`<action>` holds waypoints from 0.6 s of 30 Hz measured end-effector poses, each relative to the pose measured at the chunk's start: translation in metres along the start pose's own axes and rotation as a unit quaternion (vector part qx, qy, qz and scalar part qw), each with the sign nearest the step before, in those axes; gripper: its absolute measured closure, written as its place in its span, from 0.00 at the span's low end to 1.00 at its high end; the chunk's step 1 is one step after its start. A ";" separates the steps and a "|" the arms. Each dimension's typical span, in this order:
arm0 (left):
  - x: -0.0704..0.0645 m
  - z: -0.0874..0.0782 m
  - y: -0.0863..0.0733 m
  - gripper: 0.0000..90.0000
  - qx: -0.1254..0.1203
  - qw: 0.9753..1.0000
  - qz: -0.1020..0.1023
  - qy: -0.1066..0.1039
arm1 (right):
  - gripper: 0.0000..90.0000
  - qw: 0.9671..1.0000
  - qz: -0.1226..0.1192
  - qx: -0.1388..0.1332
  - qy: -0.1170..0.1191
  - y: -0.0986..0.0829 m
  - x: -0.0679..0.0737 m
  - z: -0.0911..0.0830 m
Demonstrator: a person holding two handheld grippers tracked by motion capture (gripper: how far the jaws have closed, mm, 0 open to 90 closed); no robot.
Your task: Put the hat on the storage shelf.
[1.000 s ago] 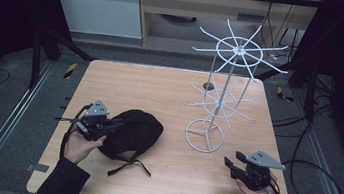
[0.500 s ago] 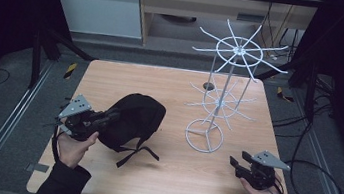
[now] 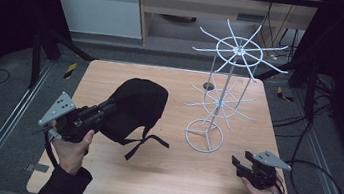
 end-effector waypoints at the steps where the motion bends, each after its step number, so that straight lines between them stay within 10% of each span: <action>1: 0.000 0.000 0.000 0.89 0.000 1.000 0.000 0.000 | 0.49 1.000 0.000 0.000 0.000 0.000 0.000 0.000; 18: -0.024 0.012 0.057 0.89 -0.114 0.993 -0.005 -0.011 | 0.48 1.000 -0.004 -0.003 -0.006 -0.001 -0.001 0.001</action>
Point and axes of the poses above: each handheld gripper's, and its own axes: z roughly forward along the jaws, y roughly out of its top, x roughly to its left, the point moved 1 cm from there along z, roughly forward along the jaws, and after that the axes turned 7 degrees about z, right-handed, at the moved point
